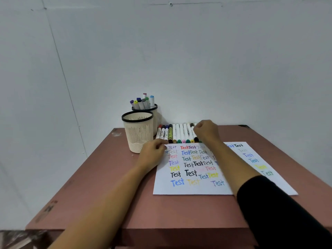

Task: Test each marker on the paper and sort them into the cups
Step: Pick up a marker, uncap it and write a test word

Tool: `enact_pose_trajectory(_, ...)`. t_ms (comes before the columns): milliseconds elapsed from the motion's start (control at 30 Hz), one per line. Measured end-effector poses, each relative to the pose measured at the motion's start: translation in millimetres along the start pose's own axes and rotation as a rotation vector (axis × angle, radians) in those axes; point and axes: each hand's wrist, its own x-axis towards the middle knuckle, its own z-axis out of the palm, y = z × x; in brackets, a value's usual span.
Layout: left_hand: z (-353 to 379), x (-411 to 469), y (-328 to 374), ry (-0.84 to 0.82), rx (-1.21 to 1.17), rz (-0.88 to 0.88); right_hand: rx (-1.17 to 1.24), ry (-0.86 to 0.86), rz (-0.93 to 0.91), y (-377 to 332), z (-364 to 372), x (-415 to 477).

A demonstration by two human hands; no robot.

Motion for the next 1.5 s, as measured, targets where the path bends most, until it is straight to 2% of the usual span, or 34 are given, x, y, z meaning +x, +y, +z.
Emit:
enact_pose_trajectory(200,1.6,5.0,-9.9,-0.012,-0.055,-0.048,-0.147,-0.003,0.126,30.9,-13.9,24.5)
enact_pose_trajectory(300,1.7,6.2,-11.7,-0.015,-0.059,-0.051,-0.185,-0.065,0.166,34.4,-13.2,27.6)
enact_pose_trajectory(567,4.3,7.4,-13.9,-0.026,-0.083,-0.066,-0.308,-0.191,0.106,32.8,-5.6,26.1)
enact_pose_trajectory(700,4.4,7.9,-15.8,-0.033,-0.085,-0.057,-0.331,-0.172,0.116,33.8,-2.2,27.2)
enact_pose_trajectory(800,4.1,7.1,-14.6,-0.027,-0.073,-0.036,-0.325,-0.096,0.118,37.0,1.3,27.1)
enact_pose_trajectory(1100,2.7,1.9,-5.5,0.002,0.047,0.095,-0.003,0.185,0.103,21.6,-16.9,12.7)
enact_pose_trajectory(1200,3.8,1.8,-5.5,0.033,0.090,0.150,0.105,0.176,0.046,10.0,-25.0,1.3)
enact_pose_trajectory(1300,4.2,0.4,-9.3,0.065,0.178,0.270,0.386,0.104,0.013,0.9,-31.6,-18.7)
enact_pose_trajectory(1400,4.1,-2.1,-10.8,0.115,0.227,0.395,0.635,0.052,0.071,-2.1,-32.8,-39.7)
enact_pose_trajectory(1500,4.7,-3.6,-11.9,0.142,0.309,0.489,0.706,0.029,0.121,0.2,-28.7,-55.0)
